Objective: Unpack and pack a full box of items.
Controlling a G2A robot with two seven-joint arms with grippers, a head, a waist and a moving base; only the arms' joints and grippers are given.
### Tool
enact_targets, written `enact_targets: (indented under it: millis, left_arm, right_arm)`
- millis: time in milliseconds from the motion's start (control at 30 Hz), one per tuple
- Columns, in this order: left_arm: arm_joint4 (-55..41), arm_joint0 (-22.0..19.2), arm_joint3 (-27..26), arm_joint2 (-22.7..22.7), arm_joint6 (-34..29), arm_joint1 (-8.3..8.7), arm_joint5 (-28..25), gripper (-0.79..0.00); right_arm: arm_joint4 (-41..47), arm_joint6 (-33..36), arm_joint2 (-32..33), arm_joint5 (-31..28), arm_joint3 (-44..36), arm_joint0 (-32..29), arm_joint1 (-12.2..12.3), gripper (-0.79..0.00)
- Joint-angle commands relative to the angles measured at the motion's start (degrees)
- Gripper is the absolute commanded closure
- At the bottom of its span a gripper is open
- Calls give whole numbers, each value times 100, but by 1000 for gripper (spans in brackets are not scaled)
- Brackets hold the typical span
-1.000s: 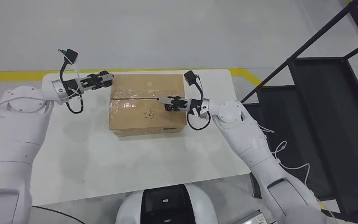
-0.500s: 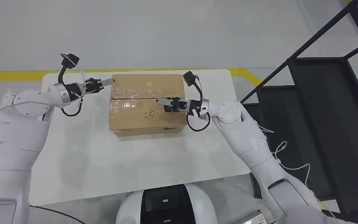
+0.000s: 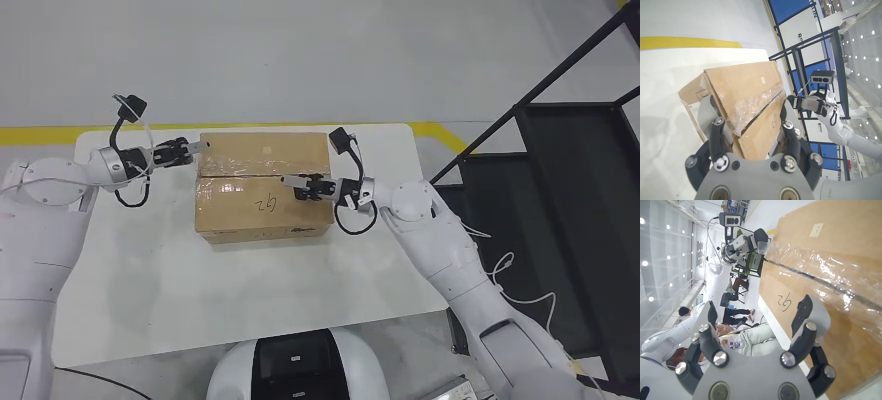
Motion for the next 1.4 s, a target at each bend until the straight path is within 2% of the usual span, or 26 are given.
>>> enact_targets:
  millis: [0,467,700,733,767,800,867,1233,1367]
  left_arm:
    - [-1,0,-46,-4,-59,7,-4,0]
    - [-581,58,-331,15,-728,24,-95,0]
    - [96,32,-324,-7,-191,55,86,0]
    - [162,47,-344,-8,-98,57,94,-225]
    - [223,60,-364,-12,-15,59,96,-554]
    - [320,70,-386,-18,88,63,84,-785]
    - [285,109,-391,-33,280,55,60,-785]
    - [250,-11,-86,139,359,-11,-29,-785]
    - [509,-46,-75,61,678,8,-44,-785]
  right_arm:
    - [1,-2,1,-10,-1,0,4,-785]
    - [69,-15,-59,-9,70,32,12,-785]
    - [83,-26,-84,-33,82,59,15,-785]
    - [84,-29,-88,-35,85,61,15,-785]
    - [89,-27,-93,-28,89,63,16,-785]
    - [92,-28,-97,-24,90,67,16,-785]
    - [98,-25,-109,-28,92,73,16,-785]
    - [93,-39,-128,-47,129,108,26,-785]
    - [98,-29,-132,-49,125,112,31,-785]
